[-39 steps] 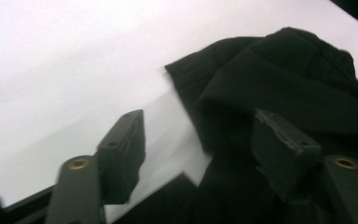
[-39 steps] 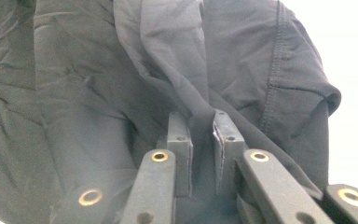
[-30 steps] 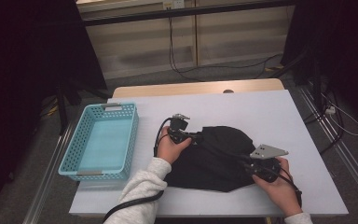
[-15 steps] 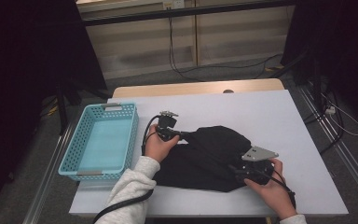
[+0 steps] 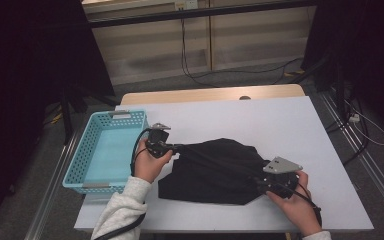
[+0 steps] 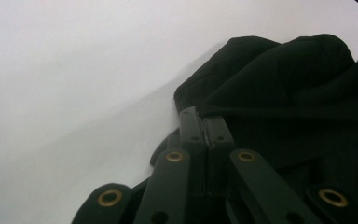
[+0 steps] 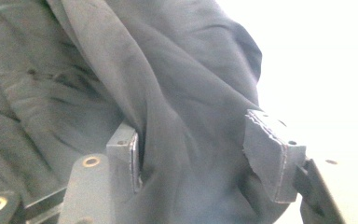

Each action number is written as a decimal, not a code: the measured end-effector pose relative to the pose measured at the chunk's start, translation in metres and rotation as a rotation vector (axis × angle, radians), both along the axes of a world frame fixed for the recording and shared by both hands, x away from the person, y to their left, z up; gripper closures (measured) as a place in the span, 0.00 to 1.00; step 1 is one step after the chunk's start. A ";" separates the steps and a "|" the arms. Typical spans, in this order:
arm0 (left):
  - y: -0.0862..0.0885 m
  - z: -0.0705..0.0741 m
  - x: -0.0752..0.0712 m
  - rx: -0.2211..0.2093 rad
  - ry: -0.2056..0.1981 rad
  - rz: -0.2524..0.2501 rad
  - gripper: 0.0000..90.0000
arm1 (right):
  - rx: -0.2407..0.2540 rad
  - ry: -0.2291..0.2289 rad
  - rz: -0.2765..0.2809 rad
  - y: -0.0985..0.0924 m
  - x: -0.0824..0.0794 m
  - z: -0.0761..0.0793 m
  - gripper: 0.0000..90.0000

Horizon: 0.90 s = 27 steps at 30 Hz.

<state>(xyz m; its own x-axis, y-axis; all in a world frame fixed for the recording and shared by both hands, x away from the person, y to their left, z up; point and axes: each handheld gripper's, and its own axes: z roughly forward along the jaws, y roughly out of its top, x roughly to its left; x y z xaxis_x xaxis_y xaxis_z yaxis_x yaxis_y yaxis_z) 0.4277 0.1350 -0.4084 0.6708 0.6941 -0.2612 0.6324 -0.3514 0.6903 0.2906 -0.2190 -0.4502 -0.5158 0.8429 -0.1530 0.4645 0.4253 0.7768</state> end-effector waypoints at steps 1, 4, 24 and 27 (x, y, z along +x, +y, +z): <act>0.003 0.000 -0.001 0.001 0.000 0.008 0.99 | 0.005 -0.003 -0.009 -0.003 0.000 0.001 0.46; 0.007 -0.001 -0.007 0.008 0.002 0.017 0.99 | 0.019 -0.011 -0.042 -0.013 -0.001 0.002 0.47; 0.013 -0.014 -0.023 -0.002 0.037 0.030 0.99 | 0.146 -0.014 0.000 -0.031 -0.002 0.008 0.93; 0.017 -0.011 -0.023 -0.010 0.032 0.049 0.99 | 0.184 -0.024 -0.004 -0.032 0.000 0.014 0.95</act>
<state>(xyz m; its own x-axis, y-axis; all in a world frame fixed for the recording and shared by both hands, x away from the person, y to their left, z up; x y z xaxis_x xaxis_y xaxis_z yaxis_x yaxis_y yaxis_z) 0.4052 0.1519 -0.4194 0.6275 0.7228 -0.2894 0.6706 -0.3128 0.6727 0.2910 -0.2511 -0.4363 -0.5105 0.8598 -0.0083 0.4461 0.2731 0.8523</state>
